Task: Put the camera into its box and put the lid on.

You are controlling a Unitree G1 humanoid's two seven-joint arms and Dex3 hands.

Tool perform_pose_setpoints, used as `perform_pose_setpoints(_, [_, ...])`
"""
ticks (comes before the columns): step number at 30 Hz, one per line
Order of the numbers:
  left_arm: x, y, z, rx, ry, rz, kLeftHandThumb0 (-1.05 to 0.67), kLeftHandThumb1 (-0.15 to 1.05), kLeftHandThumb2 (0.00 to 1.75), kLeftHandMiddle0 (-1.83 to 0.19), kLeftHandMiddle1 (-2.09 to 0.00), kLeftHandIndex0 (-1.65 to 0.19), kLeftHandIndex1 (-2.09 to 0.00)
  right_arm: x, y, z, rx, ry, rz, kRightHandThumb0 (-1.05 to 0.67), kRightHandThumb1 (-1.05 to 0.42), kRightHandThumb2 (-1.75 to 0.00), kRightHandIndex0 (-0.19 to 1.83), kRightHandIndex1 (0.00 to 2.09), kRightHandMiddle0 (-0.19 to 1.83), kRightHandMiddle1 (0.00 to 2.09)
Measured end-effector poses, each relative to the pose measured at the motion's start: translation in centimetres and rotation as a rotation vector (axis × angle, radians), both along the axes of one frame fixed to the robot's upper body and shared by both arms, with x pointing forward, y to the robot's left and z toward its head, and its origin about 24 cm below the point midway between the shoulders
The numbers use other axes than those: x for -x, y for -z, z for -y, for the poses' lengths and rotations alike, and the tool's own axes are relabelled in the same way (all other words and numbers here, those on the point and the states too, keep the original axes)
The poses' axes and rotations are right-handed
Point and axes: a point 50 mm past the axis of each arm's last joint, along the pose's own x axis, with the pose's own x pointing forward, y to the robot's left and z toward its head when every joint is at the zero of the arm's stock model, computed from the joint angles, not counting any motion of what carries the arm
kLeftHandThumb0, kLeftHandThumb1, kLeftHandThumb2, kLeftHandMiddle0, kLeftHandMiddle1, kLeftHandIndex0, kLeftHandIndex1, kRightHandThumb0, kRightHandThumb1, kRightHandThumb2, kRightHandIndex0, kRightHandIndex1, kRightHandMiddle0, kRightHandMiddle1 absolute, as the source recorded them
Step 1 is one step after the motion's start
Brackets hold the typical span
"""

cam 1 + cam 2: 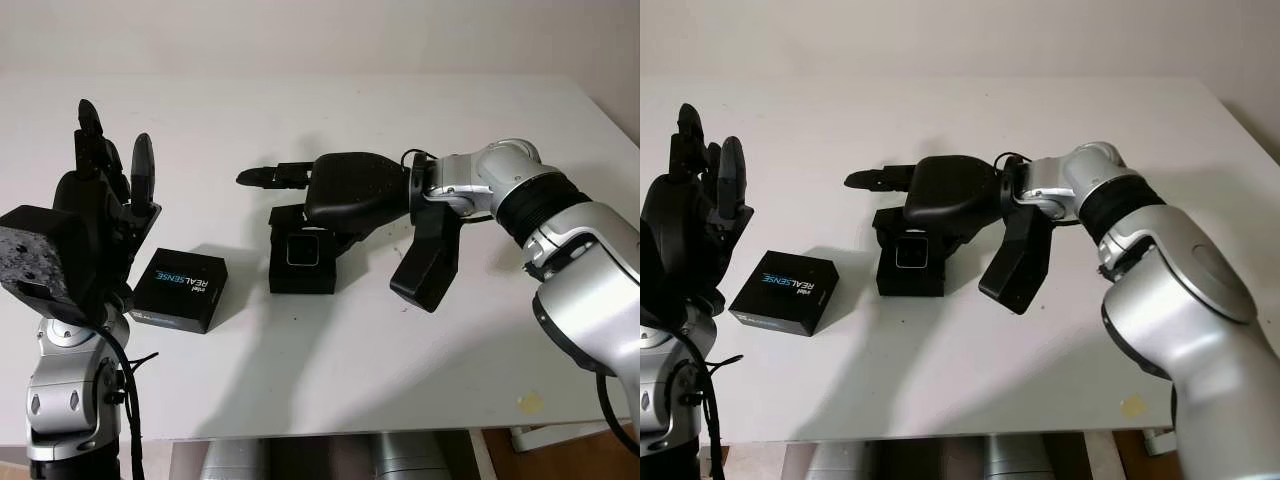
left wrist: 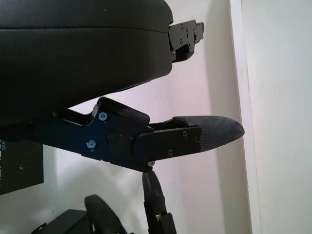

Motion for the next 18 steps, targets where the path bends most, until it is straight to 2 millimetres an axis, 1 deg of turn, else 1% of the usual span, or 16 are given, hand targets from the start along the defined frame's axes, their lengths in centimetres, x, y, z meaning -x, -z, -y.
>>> perform_pose_setpoints(5, [0.0,0.0,0.0,0.001,-0.001,-0.005,-0.73,1.05,0.53,0.19,-0.03,0.19,0.00,-0.2,-0.4,0.1,0.017,0.021,0.022,-0.62,-0.91,-0.05,-0.19,0.00,-0.19,0.03])
perform_pose_setpoints(9, [0.0,0.0,0.0,0.001,0.000,-0.005,-0.73,1.05,0.52,0.19,-0.03,0.19,0.00,-0.5,-1.0,0.4,0.021,0.048,0.039,-0.65,-0.90,-0.05,-0.19,0.00,-0.19,0.00])
perform_pose_setpoints(15, [0.0,0.1,0.0,0.001,0.003,-0.006,-0.73,1.05,0.53,0.19,-0.03,0.19,0.00,-0.9,-3.3,0.6,-0.067,0.084,0.076,-0.72,-0.88,-0.05,-0.19,0.00,-0.19,0.00])
perform_pose_setpoints(16, [0.0,0.1,0.0,0.001,0.004,-0.006,-0.73,1.05,0.53,0.19,-0.03,0.19,0.00,-0.9,-3.7,0.6,-0.078,0.091,0.080,-0.72,-0.88,-0.05,-0.19,0.00,-0.19,0.00])
perform_pose_setpoints(18, [0.0,0.1,0.0,0.002,0.004,-0.007,-0.74,1.05,0.53,0.19,-0.03,0.19,0.00,-1.0,-4.6,0.6,-0.138,0.116,0.061,-0.67,-0.86,-0.04,-0.19,0.00,-0.19,0.00])
